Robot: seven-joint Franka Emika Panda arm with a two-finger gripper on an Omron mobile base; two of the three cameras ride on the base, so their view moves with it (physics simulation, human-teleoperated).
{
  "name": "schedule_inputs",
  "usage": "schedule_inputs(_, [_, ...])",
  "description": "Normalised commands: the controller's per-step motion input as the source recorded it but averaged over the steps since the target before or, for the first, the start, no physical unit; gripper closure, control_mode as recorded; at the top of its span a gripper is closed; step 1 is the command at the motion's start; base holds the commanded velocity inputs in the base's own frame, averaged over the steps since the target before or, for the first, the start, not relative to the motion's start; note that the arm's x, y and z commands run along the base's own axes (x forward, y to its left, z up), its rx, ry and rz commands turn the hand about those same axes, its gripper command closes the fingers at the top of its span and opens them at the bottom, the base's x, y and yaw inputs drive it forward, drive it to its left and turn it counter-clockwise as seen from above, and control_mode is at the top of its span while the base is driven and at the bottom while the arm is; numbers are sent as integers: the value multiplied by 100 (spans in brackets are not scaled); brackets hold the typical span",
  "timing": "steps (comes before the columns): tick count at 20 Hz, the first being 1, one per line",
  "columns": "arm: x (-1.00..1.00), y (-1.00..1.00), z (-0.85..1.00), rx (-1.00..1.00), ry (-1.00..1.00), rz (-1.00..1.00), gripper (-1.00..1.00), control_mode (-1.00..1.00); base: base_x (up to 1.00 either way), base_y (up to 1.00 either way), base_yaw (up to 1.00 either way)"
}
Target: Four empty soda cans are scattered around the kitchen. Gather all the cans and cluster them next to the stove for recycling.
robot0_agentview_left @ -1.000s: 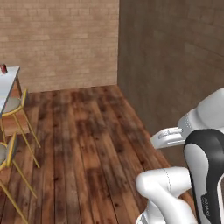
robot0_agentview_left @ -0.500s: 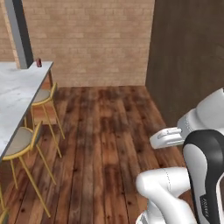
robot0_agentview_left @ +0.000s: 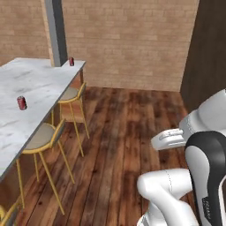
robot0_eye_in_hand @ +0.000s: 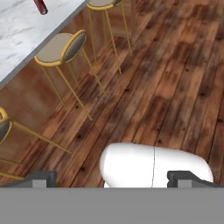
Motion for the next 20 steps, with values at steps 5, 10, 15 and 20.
schedule_inputs(5, [0,0,0,0,0,0,-100,100,29,-40,35])
schedule_inputs(10, [0,0,0,0,0,0,-100,100,10,-26,32])
schedule_inputs(15, [0,0,0,0,0,0,-100,100,6,-7,40])
schedule_inputs(20, [0,0,0,0,0,0,-100,100,12,-17,48])
